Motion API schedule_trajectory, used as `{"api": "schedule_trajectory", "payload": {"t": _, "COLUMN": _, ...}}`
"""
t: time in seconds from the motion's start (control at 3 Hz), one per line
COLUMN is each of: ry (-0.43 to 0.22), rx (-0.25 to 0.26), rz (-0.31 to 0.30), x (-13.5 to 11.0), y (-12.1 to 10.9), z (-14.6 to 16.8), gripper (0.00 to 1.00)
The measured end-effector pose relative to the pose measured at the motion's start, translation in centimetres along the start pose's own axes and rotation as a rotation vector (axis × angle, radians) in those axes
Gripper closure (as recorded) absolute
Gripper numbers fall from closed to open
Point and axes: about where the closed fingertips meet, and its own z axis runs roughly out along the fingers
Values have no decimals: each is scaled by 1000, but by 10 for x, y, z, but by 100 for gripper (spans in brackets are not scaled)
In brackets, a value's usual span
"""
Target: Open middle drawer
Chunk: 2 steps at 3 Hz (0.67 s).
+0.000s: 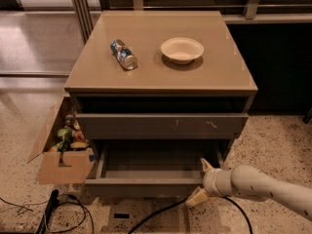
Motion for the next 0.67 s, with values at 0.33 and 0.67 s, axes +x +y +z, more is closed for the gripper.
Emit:
{"api": "schedule_trajectory", "payload": {"t": 0.33, "ry": 0, "rx": 0, "rz": 0, "x": 0, "y": 0, "z": 0, "gripper": 25}}
{"api": "schedule_trajectory", "payload": {"t": 0.67, "ry": -17, "rx": -32, "rz": -57, "x": 11, "y": 37, "z": -27, "gripper": 56}}
